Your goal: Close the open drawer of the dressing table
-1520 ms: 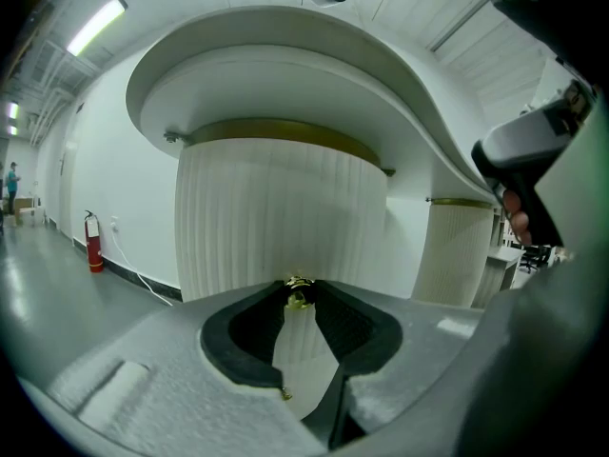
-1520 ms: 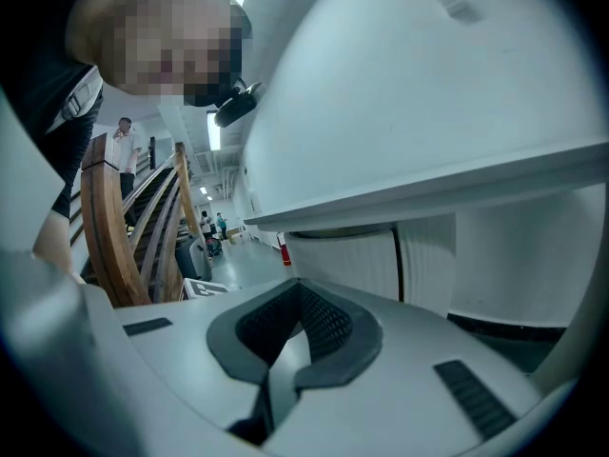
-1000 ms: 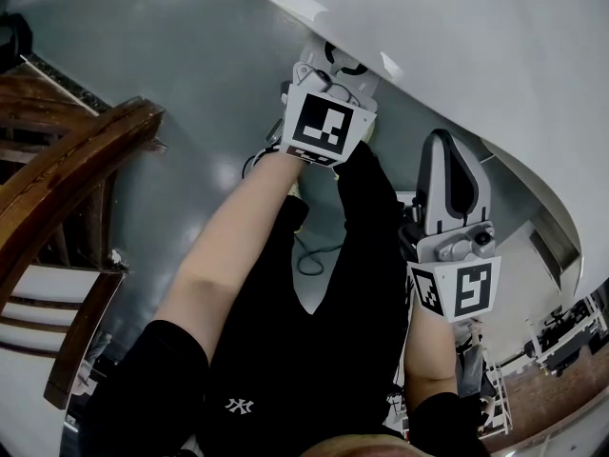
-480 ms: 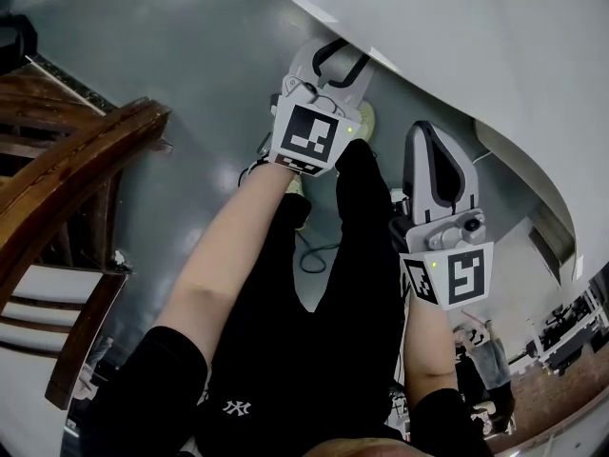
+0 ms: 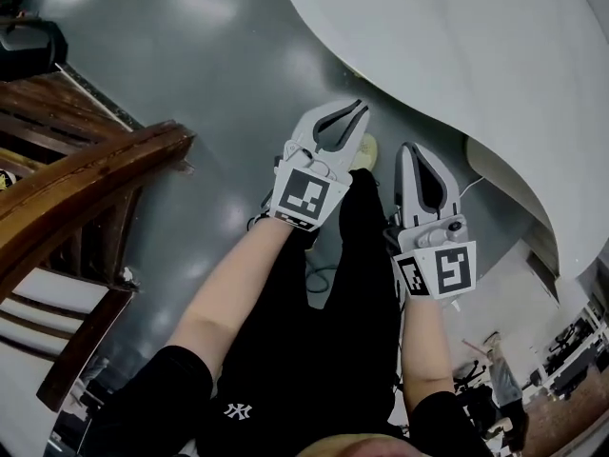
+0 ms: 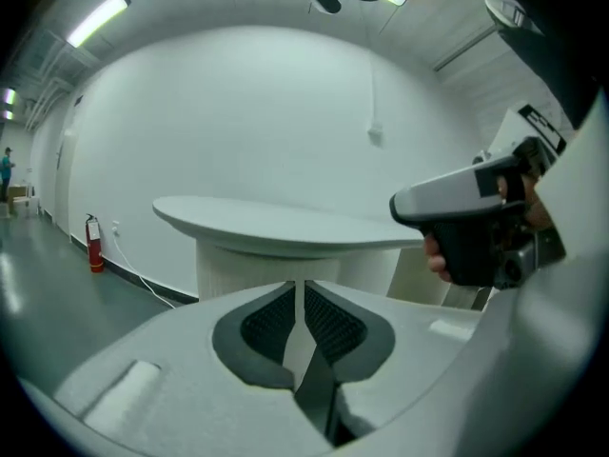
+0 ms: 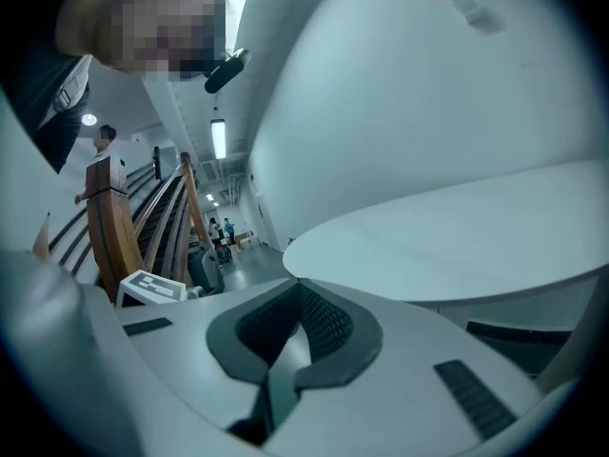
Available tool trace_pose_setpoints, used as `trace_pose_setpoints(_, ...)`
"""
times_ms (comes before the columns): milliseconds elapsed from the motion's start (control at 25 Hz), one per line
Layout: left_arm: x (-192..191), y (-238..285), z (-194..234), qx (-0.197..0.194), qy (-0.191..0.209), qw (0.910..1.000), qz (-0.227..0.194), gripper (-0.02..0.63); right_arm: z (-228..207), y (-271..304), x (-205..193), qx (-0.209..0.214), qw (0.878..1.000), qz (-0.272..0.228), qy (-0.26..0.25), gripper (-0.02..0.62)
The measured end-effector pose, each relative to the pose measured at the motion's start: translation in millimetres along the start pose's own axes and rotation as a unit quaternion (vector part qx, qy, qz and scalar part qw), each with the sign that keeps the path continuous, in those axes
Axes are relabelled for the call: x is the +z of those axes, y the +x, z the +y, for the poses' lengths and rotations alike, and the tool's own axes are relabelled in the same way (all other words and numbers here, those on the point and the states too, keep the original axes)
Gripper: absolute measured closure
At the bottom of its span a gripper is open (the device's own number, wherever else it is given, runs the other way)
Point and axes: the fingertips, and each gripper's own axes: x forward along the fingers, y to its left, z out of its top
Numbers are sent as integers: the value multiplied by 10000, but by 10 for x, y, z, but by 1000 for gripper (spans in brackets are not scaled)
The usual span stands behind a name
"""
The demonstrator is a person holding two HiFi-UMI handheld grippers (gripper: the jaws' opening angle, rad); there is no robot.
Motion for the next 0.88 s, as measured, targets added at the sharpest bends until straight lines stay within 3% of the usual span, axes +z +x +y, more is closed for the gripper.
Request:
trace_pose_setpoints(240,625,-417,-163,25,29,10000,-81,595,253,-192,397,45,9999,-23,-160,580)
trace_pose_setpoints(880,2166,-1578,-591,10,-48,9984,-570,595,1095,-773,1613,295,9975,-355,-529,580)
